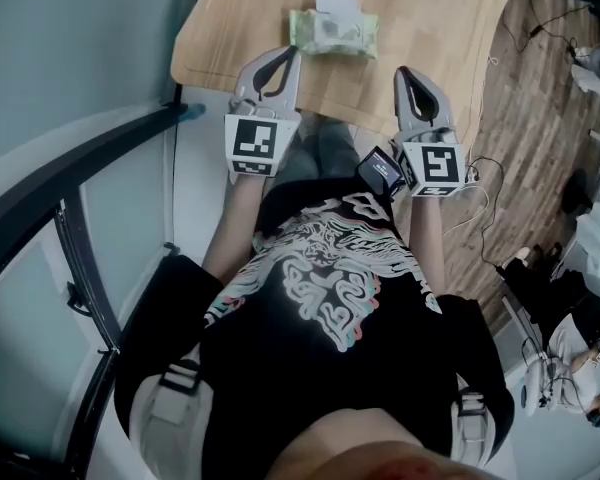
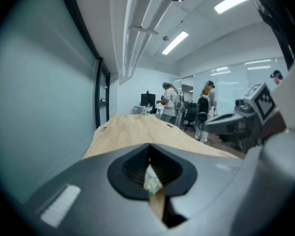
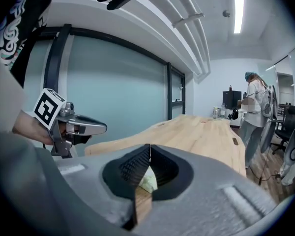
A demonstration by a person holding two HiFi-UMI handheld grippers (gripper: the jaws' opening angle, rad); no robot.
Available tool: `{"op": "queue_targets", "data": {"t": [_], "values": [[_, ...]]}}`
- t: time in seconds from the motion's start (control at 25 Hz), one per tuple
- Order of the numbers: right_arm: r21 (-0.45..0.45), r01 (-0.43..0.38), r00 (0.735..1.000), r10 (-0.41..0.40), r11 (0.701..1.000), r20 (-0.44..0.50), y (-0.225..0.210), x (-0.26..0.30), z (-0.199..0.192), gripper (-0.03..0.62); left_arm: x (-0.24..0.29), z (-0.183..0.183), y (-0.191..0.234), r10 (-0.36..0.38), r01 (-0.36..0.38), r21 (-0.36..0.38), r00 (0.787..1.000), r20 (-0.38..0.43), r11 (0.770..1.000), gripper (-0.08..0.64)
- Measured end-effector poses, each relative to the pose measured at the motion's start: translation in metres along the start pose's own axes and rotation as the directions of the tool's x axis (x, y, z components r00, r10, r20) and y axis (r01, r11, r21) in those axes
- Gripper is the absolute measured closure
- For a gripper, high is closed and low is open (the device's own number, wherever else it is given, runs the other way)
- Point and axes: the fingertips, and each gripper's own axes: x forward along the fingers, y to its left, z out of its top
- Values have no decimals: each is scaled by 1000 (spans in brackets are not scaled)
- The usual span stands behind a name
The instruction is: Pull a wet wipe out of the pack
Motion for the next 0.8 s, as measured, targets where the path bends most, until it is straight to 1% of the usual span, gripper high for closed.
{"op": "queue_targets", "data": {"t": [0.28, 0.56, 0.72, 0.8], "values": [[-20, -38, 999, 38, 999, -7, -12, 18, -3, 591, 13, -13, 4, 16, -16, 1, 999, -41, 1000, 574], [-16, -95, 995, 95, 995, -39, -12, 39, -21, 591, 33, -28, 0, 11, -10, 3, 997, -74, 1000, 574], [-3, -133, 989, 132, 991, -59, -5, 50, -32, 589, 39, -36, -3, -11, 8, -35, 997, -80, 999, 574], [11, -155, 986, 155, 988, -61, -1, 56, -36, 589, 43, -40, -3, -12, 9, -34, 996, -88, 999, 574]]}}
